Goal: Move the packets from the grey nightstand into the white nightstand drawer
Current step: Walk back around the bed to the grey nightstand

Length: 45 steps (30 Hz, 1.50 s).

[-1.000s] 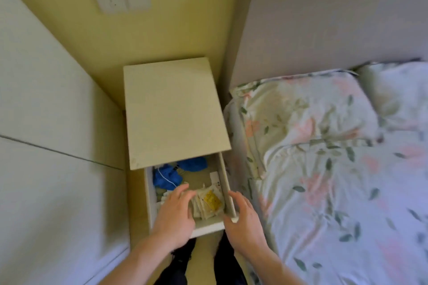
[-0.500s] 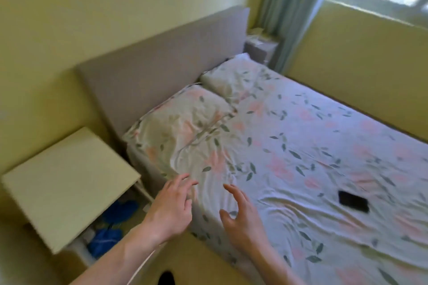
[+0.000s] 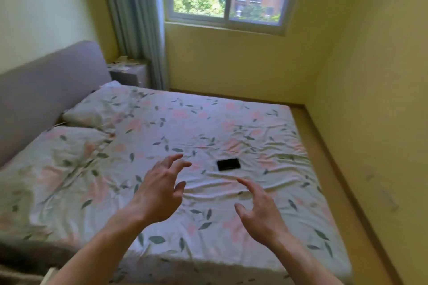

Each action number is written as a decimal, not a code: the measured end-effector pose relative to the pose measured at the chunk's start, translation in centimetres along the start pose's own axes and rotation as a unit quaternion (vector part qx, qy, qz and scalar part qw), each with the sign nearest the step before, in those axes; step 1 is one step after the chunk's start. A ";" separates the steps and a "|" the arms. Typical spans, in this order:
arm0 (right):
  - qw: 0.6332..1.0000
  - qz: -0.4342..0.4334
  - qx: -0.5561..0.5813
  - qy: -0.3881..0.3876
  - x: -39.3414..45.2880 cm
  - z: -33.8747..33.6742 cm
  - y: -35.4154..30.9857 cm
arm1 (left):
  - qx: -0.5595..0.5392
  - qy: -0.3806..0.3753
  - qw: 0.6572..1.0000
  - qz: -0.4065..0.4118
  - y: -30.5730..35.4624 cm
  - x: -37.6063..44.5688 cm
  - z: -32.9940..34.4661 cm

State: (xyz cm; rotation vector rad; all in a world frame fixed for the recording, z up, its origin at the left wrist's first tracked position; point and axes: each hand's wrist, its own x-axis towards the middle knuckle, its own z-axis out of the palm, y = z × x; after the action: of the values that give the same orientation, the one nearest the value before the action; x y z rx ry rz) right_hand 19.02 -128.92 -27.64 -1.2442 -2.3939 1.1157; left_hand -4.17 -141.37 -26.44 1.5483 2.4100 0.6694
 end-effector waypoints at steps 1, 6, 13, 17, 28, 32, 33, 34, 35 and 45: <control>1.000 0.002 0.002 0.013 -0.3 -2.2 1.2 | 0.002 -0.005 1.000 0.013 2.0 0.7 0.8; 0.997 0.015 0.017 0.072 -1.2 -11.5 7.6 | 0.020 -0.033 0.997 0.073 10.3 4.2 4.8; 0.990 0.032 0.018 0.136 -0.3 -23.2 17.0 | 0.017 -0.055 0.990 0.130 21.6 12.4 12.3; 0.987 0.056 0.013 0.149 1.2 -30.6 23.1 | -0.006 -0.068 0.987 0.145 30.2 18.4 17.9; 0.973 0.070 0.007 0.218 5.4 -49.8 36.9 | -0.036 -0.066 0.969 0.234 54.8 31.0 27.9; 0.982 0.021 -0.008 0.189 9.5 -55.9 41.0 | -0.026 -0.041 0.978 0.205 60.0 34.2 30.3; 0.983 0.005 -0.009 0.184 10.6 -57.4 41.9 | -0.024 -0.033 0.980 0.195 61.2 34.9 30.8; 0.984 -0.012 -0.011 0.179 11.5 -58.9 42.8 | -0.022 -0.023 0.982 0.186 62.3 35.6 31.3; 0.984 -0.027 -0.013 0.173 12.4 -60.5 43.9 | -0.019 -0.011 0.984 0.175 63.4 36.3 31.9; 0.988 -0.119 -0.035 0.092 20.3 -73.5 51.5 | -0.010 0.057 0.997 0.056 72.2 40.8 35.8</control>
State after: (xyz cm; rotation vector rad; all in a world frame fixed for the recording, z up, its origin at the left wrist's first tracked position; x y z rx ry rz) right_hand 74.69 -56.40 -16.72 -0.9988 -2.3807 0.8179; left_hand 50.93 -70.02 -20.58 1.6905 2.4032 0.8212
